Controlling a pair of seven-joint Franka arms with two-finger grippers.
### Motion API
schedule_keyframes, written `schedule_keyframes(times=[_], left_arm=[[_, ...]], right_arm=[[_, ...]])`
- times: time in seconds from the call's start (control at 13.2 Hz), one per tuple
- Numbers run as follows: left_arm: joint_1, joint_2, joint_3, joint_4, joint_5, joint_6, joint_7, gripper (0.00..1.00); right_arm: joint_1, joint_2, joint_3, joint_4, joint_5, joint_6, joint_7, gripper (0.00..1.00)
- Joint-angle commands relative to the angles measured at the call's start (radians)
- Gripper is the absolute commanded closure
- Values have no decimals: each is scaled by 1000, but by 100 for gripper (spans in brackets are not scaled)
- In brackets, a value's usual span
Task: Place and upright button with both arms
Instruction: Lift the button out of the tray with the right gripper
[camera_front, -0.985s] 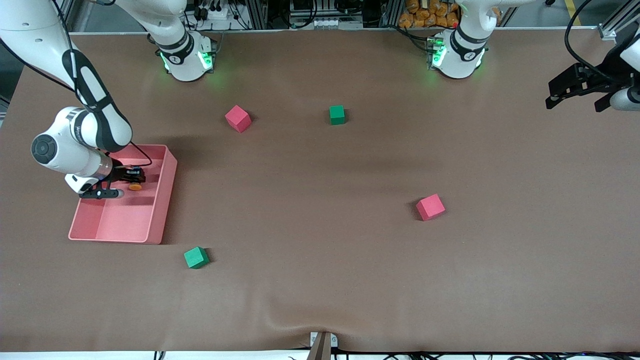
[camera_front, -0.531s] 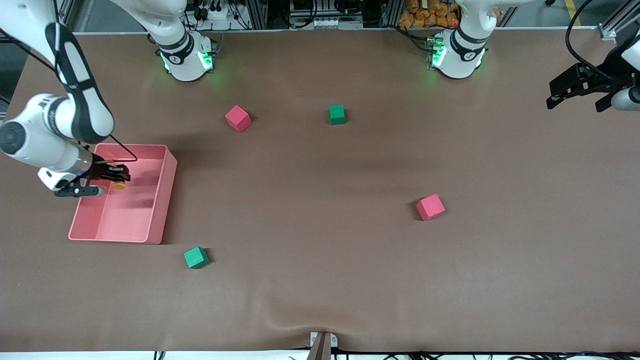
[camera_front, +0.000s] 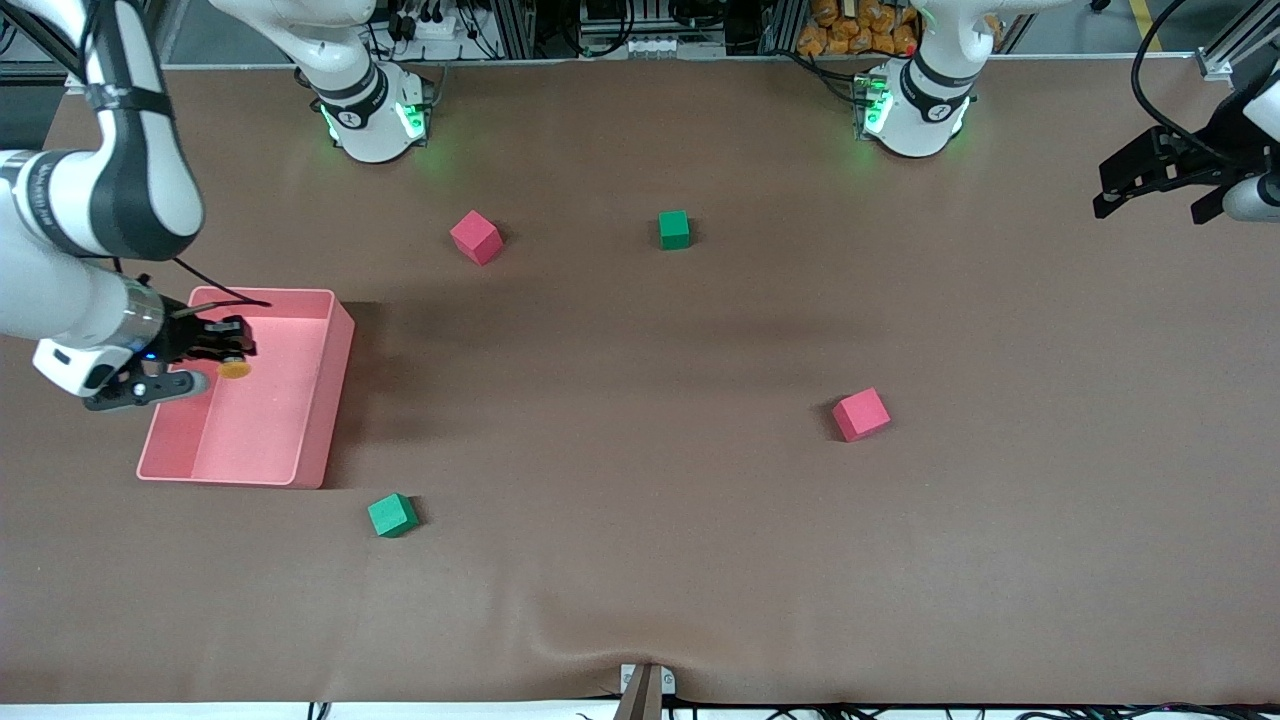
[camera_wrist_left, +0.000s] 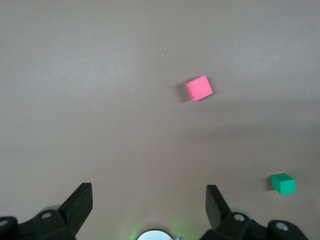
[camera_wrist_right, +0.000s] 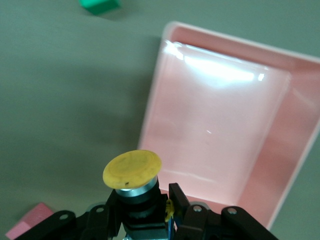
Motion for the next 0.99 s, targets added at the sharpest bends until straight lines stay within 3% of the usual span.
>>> schedule_keyframes(times=[0.0,0.61,0.91], left_arm=[[9,-3,-2,5,-18,-13,11,0],[9,-3,-2,2,-18,-13,11,0],[7,8,-3,-1,-19,-13,10,0]], right_arm=[[112,43,-7,64,11,-13,81,100],[385,302,-7,337,58,5,501,100],[514,413,-8,337,71,249,722,100]])
